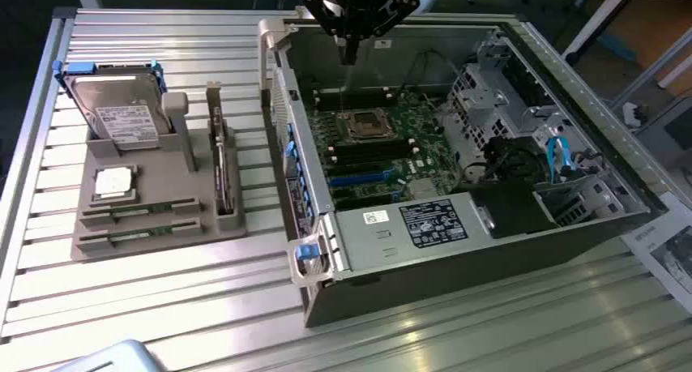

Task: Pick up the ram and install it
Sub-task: 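Reach for the ram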

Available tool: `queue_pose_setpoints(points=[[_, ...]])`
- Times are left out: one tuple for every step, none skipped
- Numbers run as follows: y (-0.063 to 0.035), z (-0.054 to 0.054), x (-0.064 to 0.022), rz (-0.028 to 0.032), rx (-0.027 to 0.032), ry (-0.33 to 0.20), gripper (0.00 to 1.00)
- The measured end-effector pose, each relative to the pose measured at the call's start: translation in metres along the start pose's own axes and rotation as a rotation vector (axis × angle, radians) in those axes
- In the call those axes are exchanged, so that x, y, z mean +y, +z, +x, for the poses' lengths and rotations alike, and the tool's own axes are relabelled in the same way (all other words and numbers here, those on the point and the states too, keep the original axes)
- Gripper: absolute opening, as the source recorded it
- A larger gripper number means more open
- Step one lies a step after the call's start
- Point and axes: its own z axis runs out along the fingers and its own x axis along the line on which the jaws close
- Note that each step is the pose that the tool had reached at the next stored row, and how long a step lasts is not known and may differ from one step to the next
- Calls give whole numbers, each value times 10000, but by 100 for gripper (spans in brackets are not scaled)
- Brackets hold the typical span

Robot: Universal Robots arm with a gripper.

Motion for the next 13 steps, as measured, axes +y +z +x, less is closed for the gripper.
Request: queue_pose_setpoints(points=[[0, 0, 0, 1, 0, 0, 10], [0, 0, 0, 0, 0, 0, 10], [0, 0, 0, 0, 0, 0, 10], [0, 0, 0, 1, 0, 0, 10], [0, 0, 0, 0, 0, 0, 10], [0, 0, 0, 0, 0, 0, 10], [0, 0, 0, 0, 0, 0, 10], [0, 0, 0, 1, 1, 0, 10], [0, 0, 0, 0, 0, 0, 10], [0, 0, 0, 1, 0, 0, 10], [0, 0, 0, 0, 0, 1, 10], [0, 0, 0, 0, 0, 0, 10], [0, 0, 0, 0, 0, 0, 10]])
